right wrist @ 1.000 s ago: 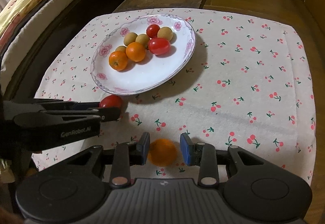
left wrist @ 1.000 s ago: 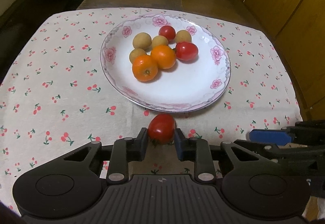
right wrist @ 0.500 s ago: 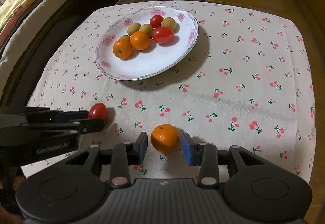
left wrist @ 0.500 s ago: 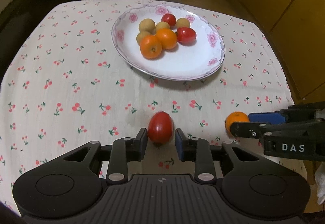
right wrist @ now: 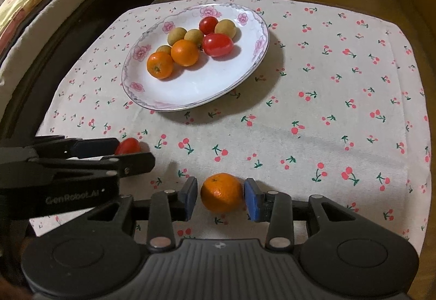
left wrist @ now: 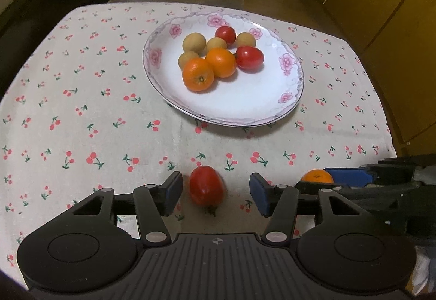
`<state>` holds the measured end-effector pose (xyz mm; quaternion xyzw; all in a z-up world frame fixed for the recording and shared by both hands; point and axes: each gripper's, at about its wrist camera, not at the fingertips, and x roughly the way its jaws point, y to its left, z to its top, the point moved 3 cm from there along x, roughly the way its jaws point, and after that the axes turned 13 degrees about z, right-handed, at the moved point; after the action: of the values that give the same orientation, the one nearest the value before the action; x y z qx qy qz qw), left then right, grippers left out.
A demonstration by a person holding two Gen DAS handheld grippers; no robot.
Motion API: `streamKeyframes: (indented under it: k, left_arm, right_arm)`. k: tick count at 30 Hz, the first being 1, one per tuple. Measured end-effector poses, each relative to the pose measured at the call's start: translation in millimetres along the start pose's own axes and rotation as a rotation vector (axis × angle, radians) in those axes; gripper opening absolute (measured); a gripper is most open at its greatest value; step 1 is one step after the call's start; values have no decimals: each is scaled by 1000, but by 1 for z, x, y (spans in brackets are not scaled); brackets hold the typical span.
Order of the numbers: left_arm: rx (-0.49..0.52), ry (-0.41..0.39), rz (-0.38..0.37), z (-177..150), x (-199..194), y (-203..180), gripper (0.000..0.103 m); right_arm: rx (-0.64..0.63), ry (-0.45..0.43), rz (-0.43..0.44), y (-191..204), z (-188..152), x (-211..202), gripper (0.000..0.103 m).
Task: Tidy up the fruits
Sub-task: 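Close the right gripper on the mandarin while the left gripper grasps the red tomato, then carry the held mandarin and tomato up over the bowl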
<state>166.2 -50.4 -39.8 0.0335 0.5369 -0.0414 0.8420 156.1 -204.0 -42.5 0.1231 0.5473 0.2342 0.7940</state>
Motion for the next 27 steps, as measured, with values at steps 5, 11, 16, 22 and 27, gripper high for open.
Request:
streamKeyframes:
  k: [5,11,16,22,27]
  left_arm:
    - [32,12,19,-5,2,-3,52]
    - [75,7,36,-12,-1,-7,40]
    - [76,-13,20,-9,-9,-7,35]
    - [62,-31,11,-5,-16,-5,34]
    - [53,-27,5,-3,-16,-4,36]
  right_arm:
    - [-31,10,-18,3,1,4,38]
    - [-78,28,-52,10,-5,4,35]
    - [-89,18,-61,13,-7,-4,34]
    - [-97,-25,-48,22,0,-17,34]
    - [-94,-43,-41,24,4,-21,34]
